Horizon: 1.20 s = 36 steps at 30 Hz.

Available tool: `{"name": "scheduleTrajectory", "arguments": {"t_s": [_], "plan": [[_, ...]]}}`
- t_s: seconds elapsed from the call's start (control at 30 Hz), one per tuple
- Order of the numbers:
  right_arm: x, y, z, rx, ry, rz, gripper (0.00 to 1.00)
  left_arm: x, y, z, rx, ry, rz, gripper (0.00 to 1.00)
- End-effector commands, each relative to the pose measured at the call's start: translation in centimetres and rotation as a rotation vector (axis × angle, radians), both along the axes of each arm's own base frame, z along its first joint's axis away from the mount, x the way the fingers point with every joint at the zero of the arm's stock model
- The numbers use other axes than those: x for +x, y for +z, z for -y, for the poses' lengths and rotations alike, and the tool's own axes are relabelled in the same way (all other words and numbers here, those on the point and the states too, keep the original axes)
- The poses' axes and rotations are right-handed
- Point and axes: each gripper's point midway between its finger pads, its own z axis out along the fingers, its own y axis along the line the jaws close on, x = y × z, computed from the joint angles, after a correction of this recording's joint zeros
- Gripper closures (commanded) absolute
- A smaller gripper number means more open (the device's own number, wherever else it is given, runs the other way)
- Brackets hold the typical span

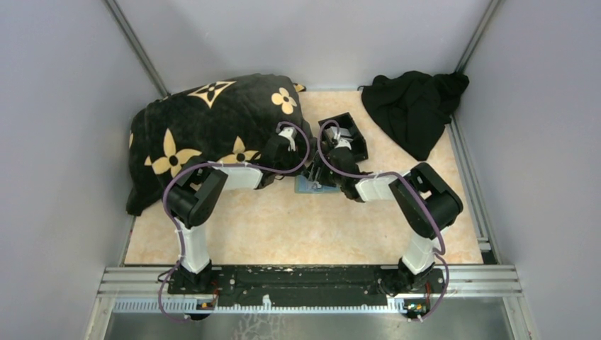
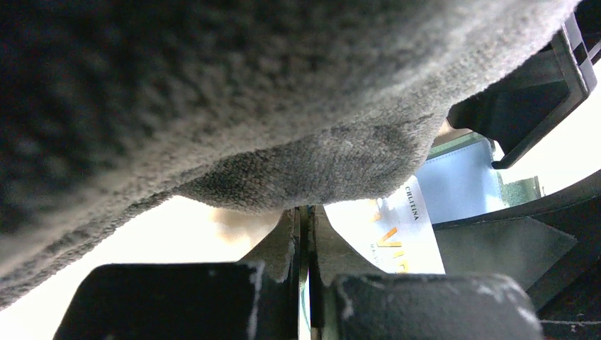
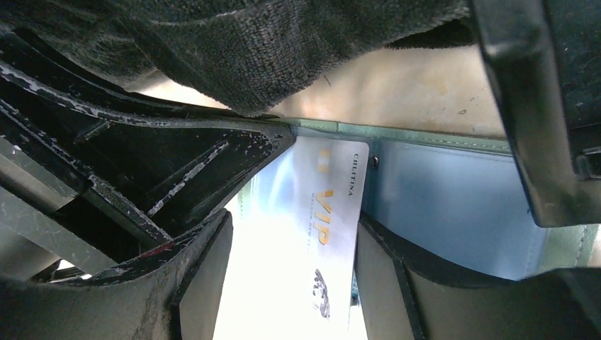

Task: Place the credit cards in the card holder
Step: Insert the credit card into the card holder.

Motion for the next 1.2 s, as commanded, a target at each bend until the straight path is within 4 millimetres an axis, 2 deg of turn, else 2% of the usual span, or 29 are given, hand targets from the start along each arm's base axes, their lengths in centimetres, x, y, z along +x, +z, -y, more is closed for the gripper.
{"name": "scheduleTrajectory", "arguments": {"t_s": [0.0, 0.17, 0.37, 0.6, 0.93, 1.17], "plan": [[-2.5, -5.1, 4.4, -0.317, -0.021, -0.121, 0.38, -12.3, -11.1, -6.8, 0.311, -0.055, -0.472, 1.00], [-2.8, -5.2, 5.8, -0.413, -0.028, -0.120, 0.38, -12.3, -10.9, -6.7, 0.295, -0.047, -0.469, 1.00], [-2.9, -5.4, 6.5, -0.513, -0.012, -0.108, 0.35, -12.5, -11.0, -6.7, 0.290, -0.048, -0.477, 1.00], [-3.1, -5.3, 6.0, -0.579, 0.042, -0.104, 0.24, -12.6, -11.1, -6.7, 0.290, -0.048, -0.480, 0.99], [-3.7, -6.1, 5.3, -0.667, 0.118, -0.129, 0.20, -12.8, -11.3, -6.5, 0.278, -0.050, -0.494, 0.99], [-3.8, -5.6, 4.7, -0.660, 0.145, -0.123, 0.16, -12.8, -11.4, -6.4, 0.280, -0.053, -0.499, 0.99]]}}
